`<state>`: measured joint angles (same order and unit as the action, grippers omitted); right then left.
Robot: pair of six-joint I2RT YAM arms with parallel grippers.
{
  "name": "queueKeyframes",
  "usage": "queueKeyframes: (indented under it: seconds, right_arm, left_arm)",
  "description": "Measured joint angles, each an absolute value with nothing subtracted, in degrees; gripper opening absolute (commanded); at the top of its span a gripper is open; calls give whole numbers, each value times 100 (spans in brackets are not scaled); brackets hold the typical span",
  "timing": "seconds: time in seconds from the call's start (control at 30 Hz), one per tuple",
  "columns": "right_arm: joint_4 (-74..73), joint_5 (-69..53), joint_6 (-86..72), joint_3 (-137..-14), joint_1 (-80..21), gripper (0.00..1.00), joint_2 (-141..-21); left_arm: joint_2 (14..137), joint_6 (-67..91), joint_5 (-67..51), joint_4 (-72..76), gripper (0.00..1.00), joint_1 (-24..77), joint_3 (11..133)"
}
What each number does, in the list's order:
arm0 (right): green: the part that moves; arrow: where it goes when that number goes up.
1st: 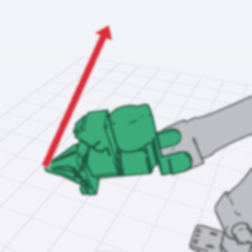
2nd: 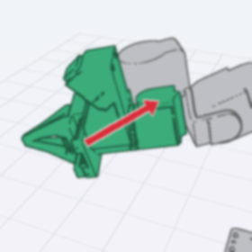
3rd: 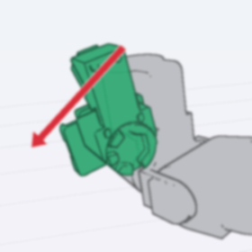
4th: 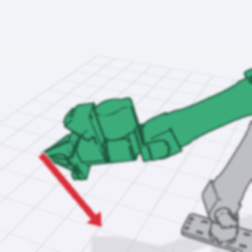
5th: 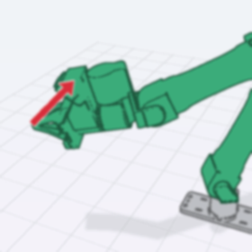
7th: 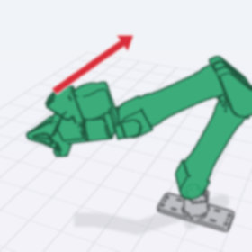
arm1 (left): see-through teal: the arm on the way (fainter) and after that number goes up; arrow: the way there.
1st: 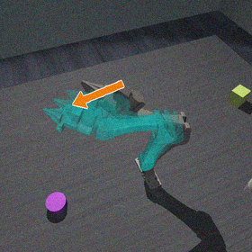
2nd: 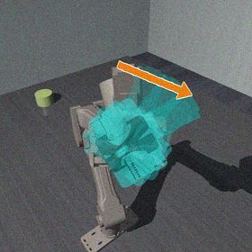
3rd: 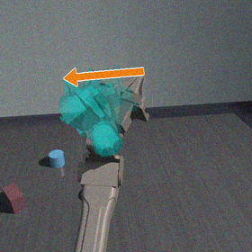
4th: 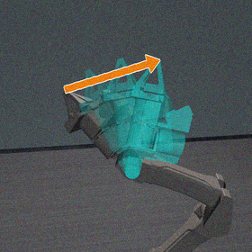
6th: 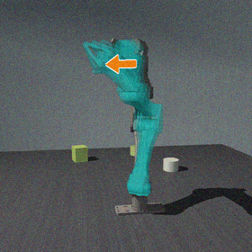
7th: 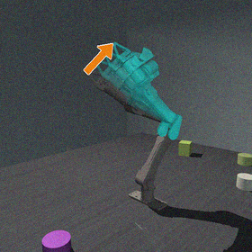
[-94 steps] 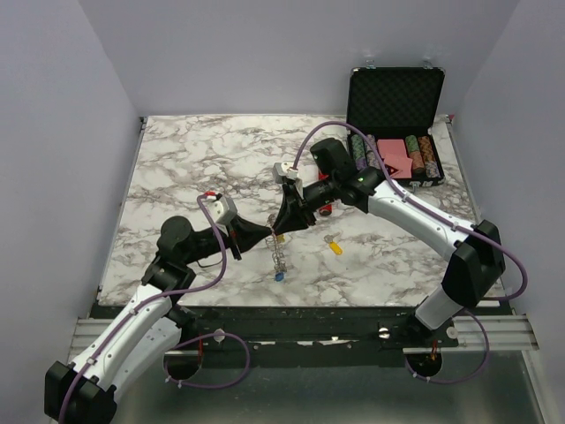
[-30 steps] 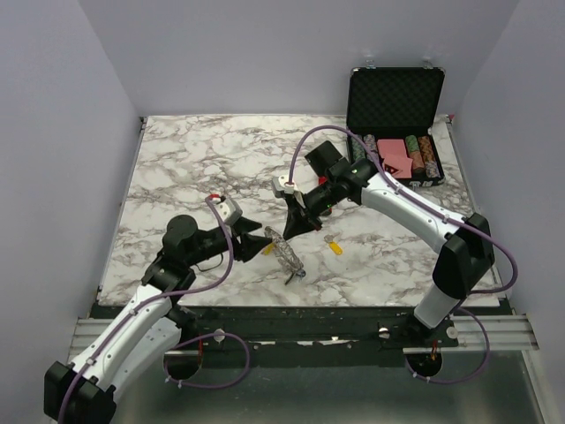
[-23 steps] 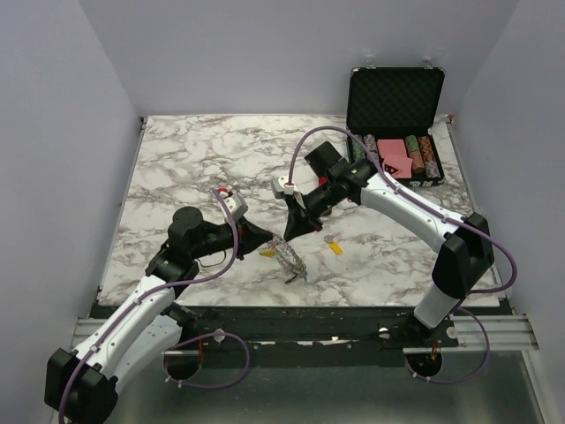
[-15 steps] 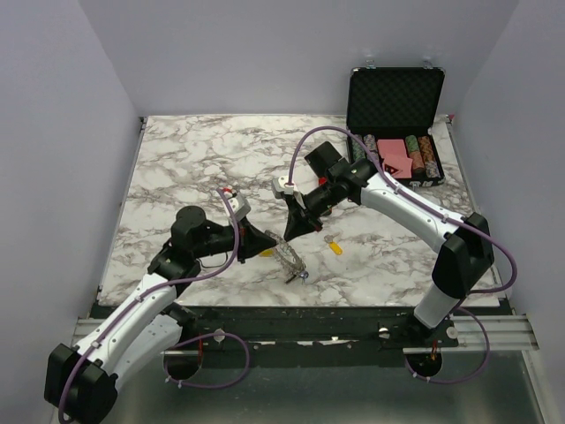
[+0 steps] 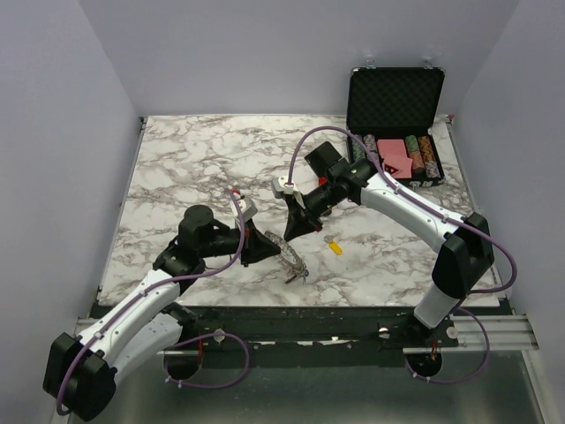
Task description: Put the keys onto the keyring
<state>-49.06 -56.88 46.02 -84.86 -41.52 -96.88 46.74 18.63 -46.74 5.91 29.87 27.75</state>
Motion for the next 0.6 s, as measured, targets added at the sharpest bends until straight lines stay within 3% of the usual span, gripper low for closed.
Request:
queueKeyframes:
  seconds: [0.27, 0.6]
  right_arm:
    - [-4906, -5688, 4598, -8488, -4152, 0, -9688]
    - [-4906, -5688, 4593, -8488, -4152, 0, -9688]
  left_arm:
    - [4792, 1820, -4515, 357, 37, 3061, 2775]
    - [4604, 1822, -3736, 364, 47, 3061, 2775]
